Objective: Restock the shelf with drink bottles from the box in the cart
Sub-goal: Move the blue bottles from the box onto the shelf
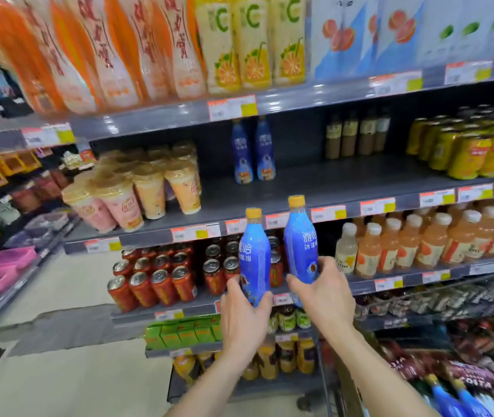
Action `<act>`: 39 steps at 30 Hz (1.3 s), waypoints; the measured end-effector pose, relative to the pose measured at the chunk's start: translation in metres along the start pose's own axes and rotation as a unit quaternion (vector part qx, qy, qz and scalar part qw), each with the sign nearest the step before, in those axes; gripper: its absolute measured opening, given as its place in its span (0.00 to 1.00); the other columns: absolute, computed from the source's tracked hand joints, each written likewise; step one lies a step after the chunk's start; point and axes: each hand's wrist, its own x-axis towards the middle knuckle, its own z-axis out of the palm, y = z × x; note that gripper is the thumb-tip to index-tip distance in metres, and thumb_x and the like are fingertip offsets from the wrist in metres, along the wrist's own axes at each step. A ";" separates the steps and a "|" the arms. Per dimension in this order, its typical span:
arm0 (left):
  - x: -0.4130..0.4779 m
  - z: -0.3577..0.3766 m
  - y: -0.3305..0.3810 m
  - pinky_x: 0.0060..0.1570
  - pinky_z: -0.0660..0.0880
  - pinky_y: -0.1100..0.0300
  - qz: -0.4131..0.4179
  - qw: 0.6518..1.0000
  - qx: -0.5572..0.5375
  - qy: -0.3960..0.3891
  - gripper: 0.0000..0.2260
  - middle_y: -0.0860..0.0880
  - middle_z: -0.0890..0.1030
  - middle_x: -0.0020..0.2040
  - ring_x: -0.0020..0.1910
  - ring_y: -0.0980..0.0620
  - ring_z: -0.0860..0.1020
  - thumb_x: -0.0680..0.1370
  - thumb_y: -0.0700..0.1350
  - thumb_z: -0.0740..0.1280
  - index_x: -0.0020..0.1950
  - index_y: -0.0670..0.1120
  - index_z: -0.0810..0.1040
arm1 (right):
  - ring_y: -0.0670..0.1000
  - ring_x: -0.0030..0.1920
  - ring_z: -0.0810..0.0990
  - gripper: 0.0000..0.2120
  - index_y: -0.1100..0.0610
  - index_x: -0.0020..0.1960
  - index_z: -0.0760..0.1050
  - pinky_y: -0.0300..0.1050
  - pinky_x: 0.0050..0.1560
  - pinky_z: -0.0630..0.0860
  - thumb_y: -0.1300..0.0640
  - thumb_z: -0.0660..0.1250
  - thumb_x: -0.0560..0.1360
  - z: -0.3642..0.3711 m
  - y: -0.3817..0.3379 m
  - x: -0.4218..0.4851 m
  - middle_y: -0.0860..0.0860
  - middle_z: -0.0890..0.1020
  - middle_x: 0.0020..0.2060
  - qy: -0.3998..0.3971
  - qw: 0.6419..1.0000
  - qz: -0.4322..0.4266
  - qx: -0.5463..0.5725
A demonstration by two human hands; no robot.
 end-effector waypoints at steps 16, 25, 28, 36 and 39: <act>0.084 -0.030 0.014 0.48 0.78 0.49 -0.011 0.998 -0.030 0.046 0.23 0.53 0.78 0.52 0.49 0.51 0.78 0.71 0.57 0.73 0.60 0.55 0.67 | 0.56 0.51 0.77 0.26 0.49 0.52 0.65 0.49 0.41 0.72 0.38 0.72 0.63 0.032 -0.105 0.156 0.47 0.77 0.45 0.047 0.996 -0.079 0.005; 0.141 -0.018 0.039 0.44 0.75 0.55 0.021 0.996 -0.031 0.076 0.21 0.59 0.79 0.50 0.47 0.55 0.79 0.70 0.56 0.73 0.56 0.60 0.65 | 0.58 0.52 0.77 0.29 0.51 0.53 0.65 0.49 0.41 0.68 0.39 0.73 0.62 0.066 -0.108 0.221 0.49 0.78 0.47 0.028 0.997 -0.067 0.012; 0.158 -0.014 0.043 0.44 0.73 0.56 0.024 0.995 -0.037 0.086 0.22 0.58 0.79 0.51 0.48 0.55 0.79 0.71 0.56 0.73 0.59 0.57 0.66 | 0.59 0.51 0.78 0.30 0.52 0.53 0.66 0.48 0.40 0.68 0.38 0.74 0.61 0.076 -0.102 0.233 0.51 0.80 0.48 0.021 0.997 -0.073 0.031; 0.182 -0.006 0.040 0.39 0.71 0.65 0.025 0.994 -0.046 0.096 0.23 0.59 0.77 0.51 0.47 0.60 0.78 0.72 0.55 0.74 0.60 0.57 0.64 | 0.63 0.53 0.79 0.31 0.58 0.54 0.66 0.48 0.42 0.70 0.42 0.77 0.64 0.091 -0.092 0.254 0.58 0.81 0.51 -0.022 0.994 -0.095 0.047; 0.189 -0.005 0.040 0.38 0.68 0.68 0.022 0.993 -0.049 0.101 0.24 0.59 0.77 0.52 0.47 0.62 0.77 0.73 0.55 0.74 0.62 0.56 0.65 | 0.64 0.54 0.78 0.28 0.61 0.58 0.68 0.46 0.42 0.69 0.47 0.75 0.66 0.098 -0.088 0.261 0.60 0.80 0.53 -0.049 0.994 -0.097 0.021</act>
